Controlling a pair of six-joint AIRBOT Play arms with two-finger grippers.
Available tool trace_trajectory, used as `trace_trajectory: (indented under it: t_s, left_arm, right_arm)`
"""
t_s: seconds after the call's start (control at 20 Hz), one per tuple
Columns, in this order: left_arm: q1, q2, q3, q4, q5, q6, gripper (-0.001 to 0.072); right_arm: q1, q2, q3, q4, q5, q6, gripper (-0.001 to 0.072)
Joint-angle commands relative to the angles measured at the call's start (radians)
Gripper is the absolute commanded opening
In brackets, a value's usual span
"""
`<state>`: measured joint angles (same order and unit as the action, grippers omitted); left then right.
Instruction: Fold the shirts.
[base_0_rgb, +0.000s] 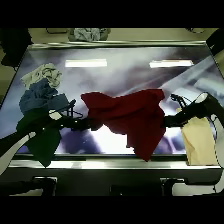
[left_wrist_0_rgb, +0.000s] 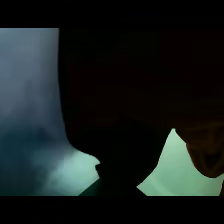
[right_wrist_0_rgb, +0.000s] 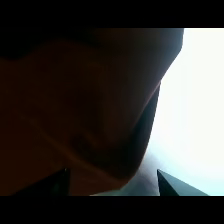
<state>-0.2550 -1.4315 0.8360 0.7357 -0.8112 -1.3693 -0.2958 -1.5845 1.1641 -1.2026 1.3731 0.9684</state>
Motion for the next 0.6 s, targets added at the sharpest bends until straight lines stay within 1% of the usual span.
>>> trace_trajectory:
  t_s: [0.0, 0.05, 0.1, 0.15, 0.2, 0.25, 0.3, 0.35, 0.45, 0.55]
  left_arm:
    - [0.0, 0.039, 0.001, -0.006, 0.0, 0.028, 0.0022]
    - [0.0, 0.045, 0.001, -0.006, 0.001, 0.03, 0.0022]
    - [0.0, 0.049, 0.001, -0.006, 0.001, 0.044, 0.0022]
    - [0.003, 0.05, 0.001, -0.006, 0.0, 0.047, 0.0022]
    - [0.012, 0.054, 0.006, -0.004, -0.006, 0.047, 0.0021]
    - [0.028, 0.069, 0.027, 0.018, -0.027, 0.047, 0.002]
    - [0.043, 0.103, 0.063, 0.061, -0.048, 0.047, 0.0019]
    - [0.06, 0.16, 0.118, 0.13, -0.069, 0.046, 0.0019]
    - [0.102, 0.304, 0.273, 0.261, -0.091, 0.026, 0.0019]
    - [0.158, 0.457, 0.477, 0.38, -0.088, -0.039, 0.0019]
  right_arm:
    - [0.001, -0.051, -0.022, 0.022, -0.022, 0.028, 0.061]
    - [0.001, -0.066, -0.022, 0.032, -0.022, 0.035, 0.0549]
    - [0.001, -0.076, -0.022, 0.05, -0.022, 0.038, 0.0383]
    - [0.001, -0.08, -0.022, 0.065, -0.025, 0.049, 0.0115]
    - [0.001, -0.077, -0.016, 0.079, -0.032, 0.048, 0.0051]
    - [0.001, -0.064, 0.003, 0.088, -0.016, 0.018, 0.0051]
    - [0.001, -0.034, 0.041, 0.09, 0.011, -0.039, 0.0051]
    - [0.001, 0.012, 0.089, 0.082, 0.025, -0.078, 0.0051]
    - [0.001, 0.156, 0.236, 0.031, 0.019, -0.095, 0.005]
    - [0.001, 0.342, 0.415, 0.003, -0.047, -0.094, 0.0051]
